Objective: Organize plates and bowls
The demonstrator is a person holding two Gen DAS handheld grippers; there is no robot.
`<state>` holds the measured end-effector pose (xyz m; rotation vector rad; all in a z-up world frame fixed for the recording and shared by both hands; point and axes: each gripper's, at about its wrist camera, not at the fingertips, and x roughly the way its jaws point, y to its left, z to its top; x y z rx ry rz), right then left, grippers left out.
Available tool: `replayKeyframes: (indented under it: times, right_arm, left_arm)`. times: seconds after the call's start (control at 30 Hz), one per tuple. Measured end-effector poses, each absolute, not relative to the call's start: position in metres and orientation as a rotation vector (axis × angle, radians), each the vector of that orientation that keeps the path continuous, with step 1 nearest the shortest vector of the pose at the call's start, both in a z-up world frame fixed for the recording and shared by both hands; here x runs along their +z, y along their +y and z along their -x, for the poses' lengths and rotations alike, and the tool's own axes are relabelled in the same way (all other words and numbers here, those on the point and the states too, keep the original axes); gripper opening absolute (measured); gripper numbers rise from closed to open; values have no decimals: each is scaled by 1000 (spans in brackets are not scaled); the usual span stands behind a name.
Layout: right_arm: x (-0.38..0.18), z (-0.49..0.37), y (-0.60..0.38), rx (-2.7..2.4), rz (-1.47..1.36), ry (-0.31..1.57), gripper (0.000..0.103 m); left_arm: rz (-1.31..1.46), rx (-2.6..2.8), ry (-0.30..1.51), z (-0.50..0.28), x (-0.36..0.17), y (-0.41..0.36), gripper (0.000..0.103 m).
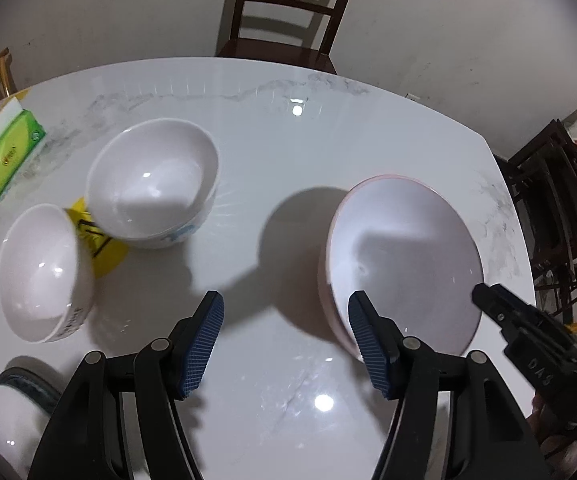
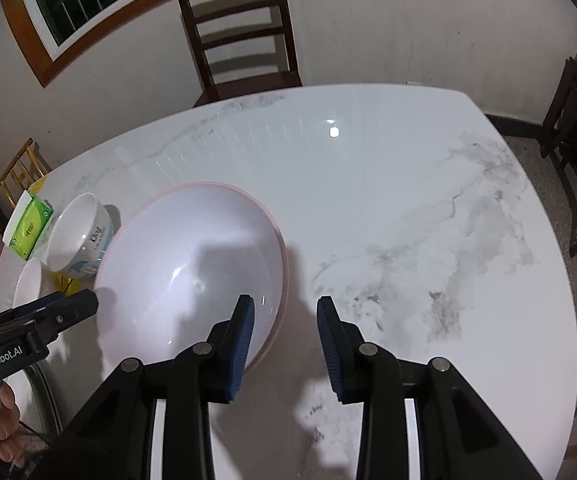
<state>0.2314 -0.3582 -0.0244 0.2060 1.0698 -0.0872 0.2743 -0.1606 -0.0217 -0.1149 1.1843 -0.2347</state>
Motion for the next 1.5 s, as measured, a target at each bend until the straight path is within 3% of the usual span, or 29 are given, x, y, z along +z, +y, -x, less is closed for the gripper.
replayKeyframes:
  times: [0.07, 0.27, 0.47, 0.53, 0.93, 1.5]
  right_arm:
    - [-32, -235, -358, -97, -211, 1080, 33]
    - [-46, -240, -363, -88, -250, 1099, 31]
    - [-47, -240, -360, -65, -266, 1090, 16]
    - [-47, -239, -357, -69, -269, 1089, 15]
    - [-44, -211, -343, -79, -281, 1118, 13]
    - [-20, -114, -271, -10, -244, 1132, 13]
  left_arm:
    - [107, -238, 1186, -279, -25, -167, 59]
    - [90, -252, 1216, -287, -41, -181, 38]
    - [124, -291, 1226, -288, -48, -183, 24]
    - [127, -323, 1230, -286, -47, -186, 13]
    - [107, -329, 1241, -262, -41, -176, 12]
    - [109, -308, 1255, -165, -21, -110, 12]
